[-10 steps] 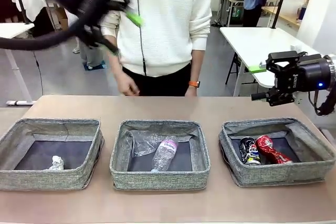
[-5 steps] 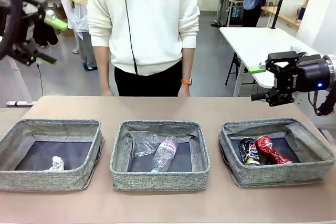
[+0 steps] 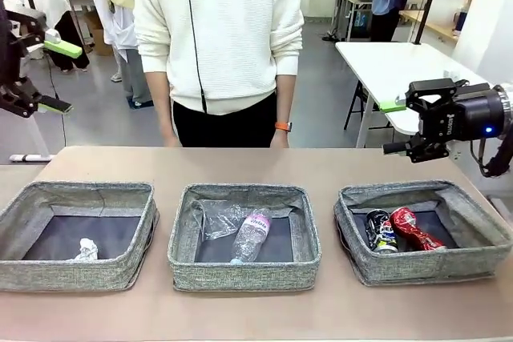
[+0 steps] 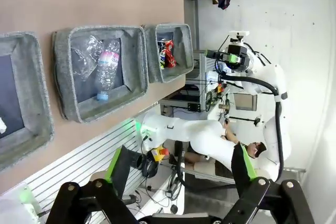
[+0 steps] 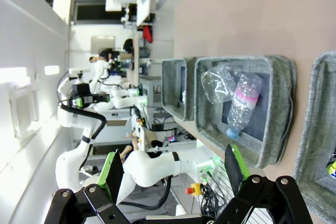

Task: Sort the waste into the appropriate baskets.
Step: Place the picked waste into the Fabric basket indicated by the person.

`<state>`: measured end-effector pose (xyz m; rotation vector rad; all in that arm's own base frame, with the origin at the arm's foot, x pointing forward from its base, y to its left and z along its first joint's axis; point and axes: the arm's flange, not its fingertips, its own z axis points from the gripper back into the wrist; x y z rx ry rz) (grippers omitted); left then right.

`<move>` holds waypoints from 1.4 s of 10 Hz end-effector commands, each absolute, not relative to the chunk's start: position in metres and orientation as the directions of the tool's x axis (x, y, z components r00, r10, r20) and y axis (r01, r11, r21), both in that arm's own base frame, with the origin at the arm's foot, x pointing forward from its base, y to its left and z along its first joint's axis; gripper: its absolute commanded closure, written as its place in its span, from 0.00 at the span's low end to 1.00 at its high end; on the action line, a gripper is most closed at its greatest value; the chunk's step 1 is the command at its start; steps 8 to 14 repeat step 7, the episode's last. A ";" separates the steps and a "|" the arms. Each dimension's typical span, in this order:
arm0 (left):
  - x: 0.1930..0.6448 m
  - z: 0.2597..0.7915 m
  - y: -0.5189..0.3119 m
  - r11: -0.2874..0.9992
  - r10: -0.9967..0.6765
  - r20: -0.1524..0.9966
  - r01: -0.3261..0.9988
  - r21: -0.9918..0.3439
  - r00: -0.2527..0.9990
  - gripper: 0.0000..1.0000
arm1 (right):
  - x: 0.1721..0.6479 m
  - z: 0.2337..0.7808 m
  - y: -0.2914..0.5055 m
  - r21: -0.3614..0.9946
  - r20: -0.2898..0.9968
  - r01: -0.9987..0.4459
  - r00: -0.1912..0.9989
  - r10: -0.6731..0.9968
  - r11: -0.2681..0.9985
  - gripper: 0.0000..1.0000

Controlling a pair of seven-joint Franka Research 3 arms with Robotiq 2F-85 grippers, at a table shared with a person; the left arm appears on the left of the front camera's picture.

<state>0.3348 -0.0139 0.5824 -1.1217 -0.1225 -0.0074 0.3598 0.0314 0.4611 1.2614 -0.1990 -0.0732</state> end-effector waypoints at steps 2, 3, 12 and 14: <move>0.341 0.587 -0.015 0.438 0.048 0.119 0.087 -0.895 0.992 0.00 | 0.361 0.466 0.032 0.955 0.092 -0.038 0.981 -0.170 0.294 0.00; 0.341 0.587 -0.015 0.438 0.048 0.119 0.087 -0.895 0.992 0.00 | 0.361 0.466 0.032 0.955 0.092 -0.038 0.981 -0.170 0.294 0.00; 0.341 0.587 -0.015 0.438 0.048 0.119 0.087 -0.895 0.992 0.00 | 0.361 0.466 0.032 0.955 0.092 -0.038 0.981 -0.170 0.294 0.00; 0.341 0.587 -0.015 0.438 0.048 0.119 0.087 -0.895 0.992 0.00 | 0.361 0.466 0.032 0.955 0.092 -0.038 0.981 -0.170 0.294 0.00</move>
